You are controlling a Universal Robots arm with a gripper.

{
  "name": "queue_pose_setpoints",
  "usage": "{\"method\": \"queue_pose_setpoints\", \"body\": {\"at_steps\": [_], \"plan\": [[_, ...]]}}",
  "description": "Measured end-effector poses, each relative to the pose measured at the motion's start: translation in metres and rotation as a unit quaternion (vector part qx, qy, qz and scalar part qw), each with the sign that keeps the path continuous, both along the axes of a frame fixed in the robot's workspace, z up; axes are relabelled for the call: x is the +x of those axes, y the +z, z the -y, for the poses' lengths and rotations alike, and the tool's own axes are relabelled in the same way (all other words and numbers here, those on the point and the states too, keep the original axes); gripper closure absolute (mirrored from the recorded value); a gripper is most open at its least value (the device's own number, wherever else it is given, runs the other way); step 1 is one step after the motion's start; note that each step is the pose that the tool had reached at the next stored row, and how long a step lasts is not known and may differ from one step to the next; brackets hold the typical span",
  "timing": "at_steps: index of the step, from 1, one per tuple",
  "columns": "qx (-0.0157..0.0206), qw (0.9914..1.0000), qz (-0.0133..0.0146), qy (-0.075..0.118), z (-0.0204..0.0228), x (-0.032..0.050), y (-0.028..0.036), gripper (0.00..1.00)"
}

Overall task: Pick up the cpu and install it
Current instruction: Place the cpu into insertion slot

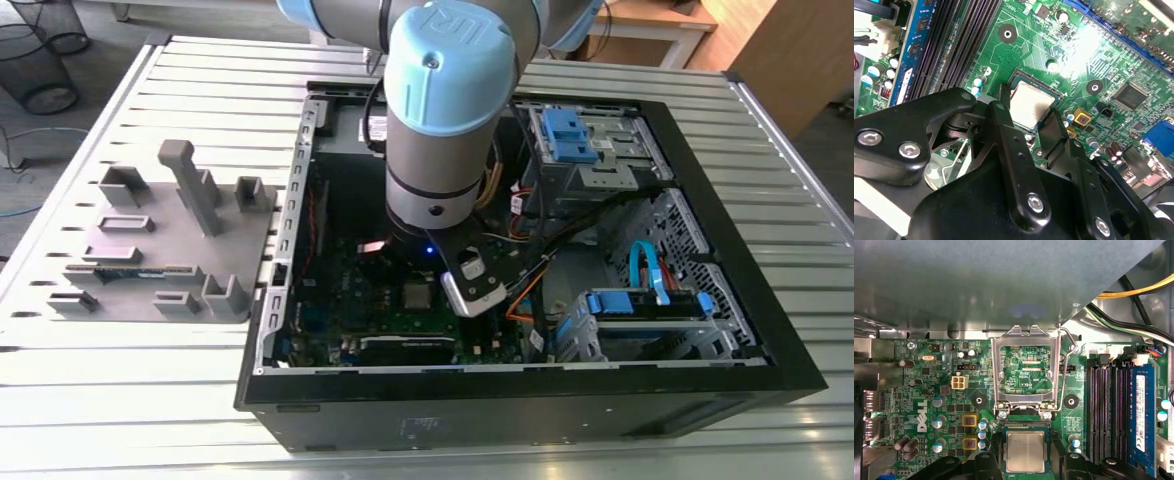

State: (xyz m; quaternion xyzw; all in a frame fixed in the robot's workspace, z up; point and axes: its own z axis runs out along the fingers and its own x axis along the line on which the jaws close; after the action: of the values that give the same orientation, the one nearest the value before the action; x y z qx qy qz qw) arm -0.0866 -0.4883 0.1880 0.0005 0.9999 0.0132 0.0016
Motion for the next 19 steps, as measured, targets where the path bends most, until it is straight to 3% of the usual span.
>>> {"method": "queue_pose_setpoints", "body": {"at_steps": [19], "plan": [[0.0001, 1.00000, 0.0000, 0.000, 0.0001, -0.0001, -0.0017, 0.53]]}}
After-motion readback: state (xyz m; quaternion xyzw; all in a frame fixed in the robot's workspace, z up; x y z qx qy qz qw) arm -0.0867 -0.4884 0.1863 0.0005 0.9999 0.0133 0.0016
